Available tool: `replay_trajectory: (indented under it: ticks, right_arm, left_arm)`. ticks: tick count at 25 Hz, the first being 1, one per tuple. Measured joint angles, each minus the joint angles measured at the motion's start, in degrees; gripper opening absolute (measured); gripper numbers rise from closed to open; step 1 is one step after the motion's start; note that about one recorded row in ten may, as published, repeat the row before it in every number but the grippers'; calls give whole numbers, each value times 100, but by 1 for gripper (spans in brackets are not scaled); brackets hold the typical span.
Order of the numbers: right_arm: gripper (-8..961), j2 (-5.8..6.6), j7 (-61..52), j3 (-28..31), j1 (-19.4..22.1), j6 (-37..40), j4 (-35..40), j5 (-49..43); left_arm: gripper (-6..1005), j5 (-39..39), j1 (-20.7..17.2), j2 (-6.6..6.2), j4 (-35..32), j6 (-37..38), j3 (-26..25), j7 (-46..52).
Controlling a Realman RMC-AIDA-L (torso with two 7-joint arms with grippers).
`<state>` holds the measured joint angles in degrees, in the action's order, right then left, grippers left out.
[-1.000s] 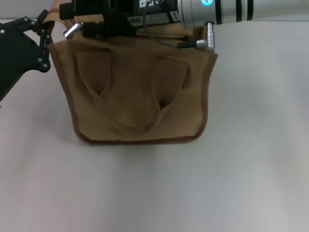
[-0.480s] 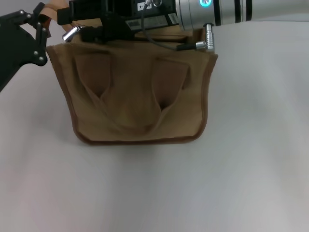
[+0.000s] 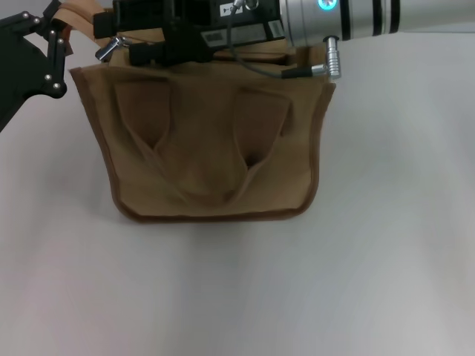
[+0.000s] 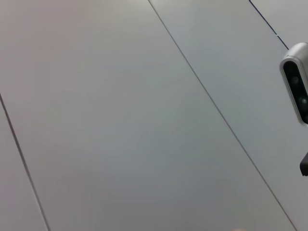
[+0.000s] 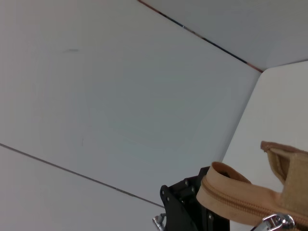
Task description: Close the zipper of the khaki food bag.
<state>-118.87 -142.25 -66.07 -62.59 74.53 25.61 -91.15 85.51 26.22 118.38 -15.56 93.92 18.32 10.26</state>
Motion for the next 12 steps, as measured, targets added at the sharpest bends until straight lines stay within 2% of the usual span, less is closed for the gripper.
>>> replay_trajectory:
  ticks: [6,12]
  right_arm:
    - [776,26,-110,8,197,67,230,0]
    - [776,31,-129,-8,211,79,243,1]
  left_arm:
    - [35,-55,-23,0,0,-18,-4,4]
    - [36,-66,-22,0,0,23,-2,30]
